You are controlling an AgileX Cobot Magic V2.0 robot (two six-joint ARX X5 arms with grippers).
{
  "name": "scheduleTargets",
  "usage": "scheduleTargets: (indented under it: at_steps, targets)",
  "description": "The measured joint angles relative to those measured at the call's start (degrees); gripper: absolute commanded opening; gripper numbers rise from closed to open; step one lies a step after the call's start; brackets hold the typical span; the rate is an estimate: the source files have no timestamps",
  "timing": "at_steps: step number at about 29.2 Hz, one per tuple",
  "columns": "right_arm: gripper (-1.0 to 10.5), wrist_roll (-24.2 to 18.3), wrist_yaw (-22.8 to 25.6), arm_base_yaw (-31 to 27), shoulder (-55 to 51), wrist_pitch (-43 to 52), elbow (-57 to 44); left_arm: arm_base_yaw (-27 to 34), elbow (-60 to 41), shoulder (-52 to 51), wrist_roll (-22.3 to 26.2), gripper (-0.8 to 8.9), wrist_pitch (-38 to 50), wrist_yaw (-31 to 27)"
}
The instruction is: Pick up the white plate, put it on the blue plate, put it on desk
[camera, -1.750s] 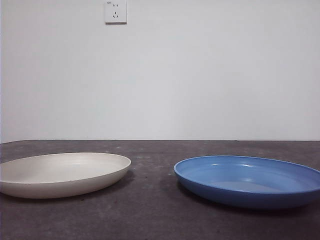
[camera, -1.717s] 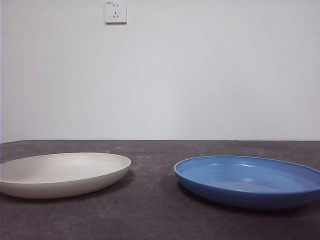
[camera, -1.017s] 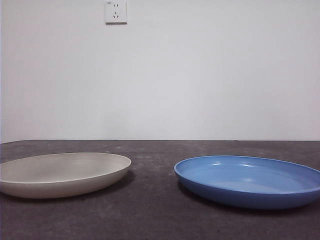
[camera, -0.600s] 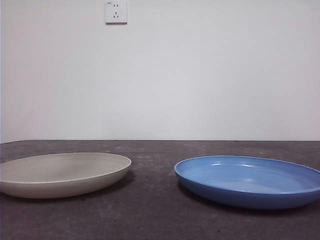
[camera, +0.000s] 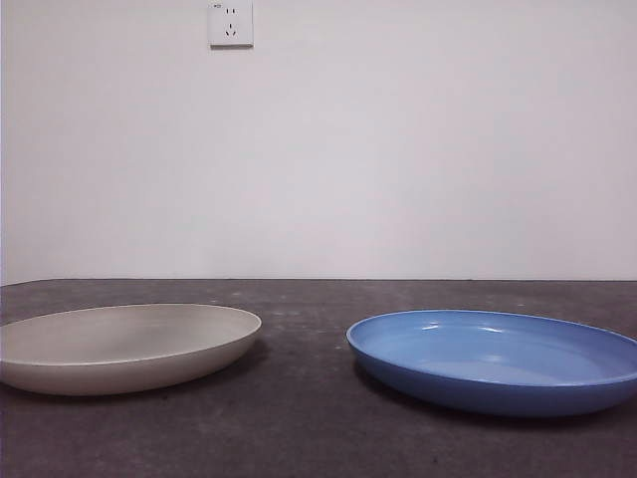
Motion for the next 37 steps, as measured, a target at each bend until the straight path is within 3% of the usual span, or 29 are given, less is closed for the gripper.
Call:
scheduleTargets:
  at_steps: [9,16,24,37]
  targets:
    - [5.9,0.0,-0.1,0.0,0.0,0.0,0.0,0.8,0.0,0.2,-2.9,7.14,-2.8,0.0]
    - [5.9,0.0,-0.1,0.0,0.0,-0.2,0.0,7.9,0.7,3.0,-7.5,7.14,-10.0,-1.3]
    - [5.9,0.0,-0.2,0.0,0.0,-1.9,0.0,16.7,4.1,13.4,-8.7,7.14,-21.4,-1.3]
    - [5.9,0.0,-0.2,0.0,0.0,-4.2,0.0,26.7,4.5,33.2,-6.6,7.12,-21.7,-1.0]
